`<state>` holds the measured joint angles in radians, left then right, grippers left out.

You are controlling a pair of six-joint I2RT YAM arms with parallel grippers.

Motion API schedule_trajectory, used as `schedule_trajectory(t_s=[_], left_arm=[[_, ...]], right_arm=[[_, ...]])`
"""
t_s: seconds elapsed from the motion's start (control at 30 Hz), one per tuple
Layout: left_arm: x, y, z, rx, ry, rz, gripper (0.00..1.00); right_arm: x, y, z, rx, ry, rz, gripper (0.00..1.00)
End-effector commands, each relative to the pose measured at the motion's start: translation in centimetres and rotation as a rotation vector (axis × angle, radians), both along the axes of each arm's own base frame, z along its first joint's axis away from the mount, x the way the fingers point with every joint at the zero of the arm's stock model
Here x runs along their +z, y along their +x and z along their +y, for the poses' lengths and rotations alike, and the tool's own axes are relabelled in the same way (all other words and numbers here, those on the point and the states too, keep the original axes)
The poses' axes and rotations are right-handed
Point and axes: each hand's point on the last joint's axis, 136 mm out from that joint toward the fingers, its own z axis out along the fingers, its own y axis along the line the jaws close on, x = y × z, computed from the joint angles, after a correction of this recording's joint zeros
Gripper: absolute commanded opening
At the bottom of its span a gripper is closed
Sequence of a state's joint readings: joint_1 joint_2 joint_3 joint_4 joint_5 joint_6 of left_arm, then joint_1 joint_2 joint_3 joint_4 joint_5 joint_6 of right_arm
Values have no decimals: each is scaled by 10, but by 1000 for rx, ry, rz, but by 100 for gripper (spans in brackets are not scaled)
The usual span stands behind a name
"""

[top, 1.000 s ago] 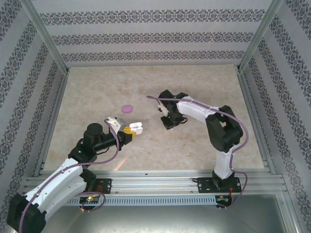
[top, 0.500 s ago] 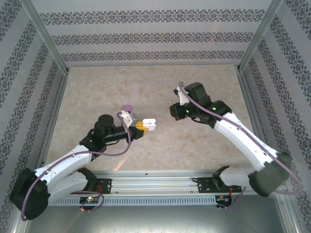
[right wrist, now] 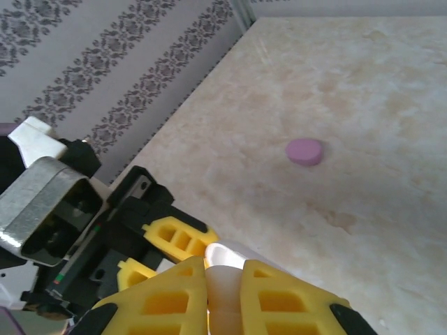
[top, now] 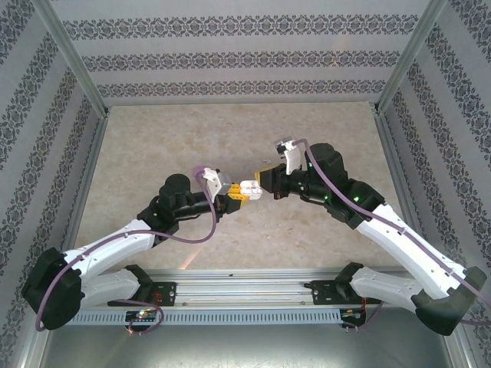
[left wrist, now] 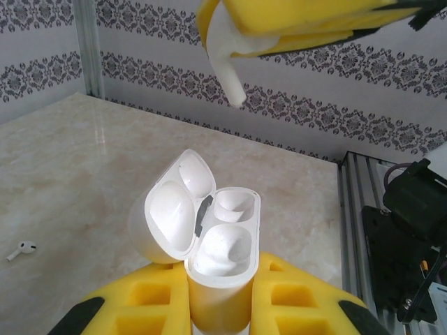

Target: Insert the wireless bluetooth earbuds into the charging case

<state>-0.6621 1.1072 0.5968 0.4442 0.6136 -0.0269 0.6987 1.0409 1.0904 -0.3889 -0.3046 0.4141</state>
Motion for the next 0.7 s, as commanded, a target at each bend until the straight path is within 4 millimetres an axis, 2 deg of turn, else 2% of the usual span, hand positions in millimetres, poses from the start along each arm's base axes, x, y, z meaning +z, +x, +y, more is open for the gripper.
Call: schedule_trajectory(t_s=[0.0,0.33,0.67], left_arm=[[30,1,-6,0,-64,-72,0],[35,3,-7,13,-87,-55,0],[44,6,-11,8,-121,-40,0]], right_arm=[[1,1,9,17,28,-6,13],[-4,-5,31,75,35,-4,13],[-18,-6,35,94,23,20,13]])
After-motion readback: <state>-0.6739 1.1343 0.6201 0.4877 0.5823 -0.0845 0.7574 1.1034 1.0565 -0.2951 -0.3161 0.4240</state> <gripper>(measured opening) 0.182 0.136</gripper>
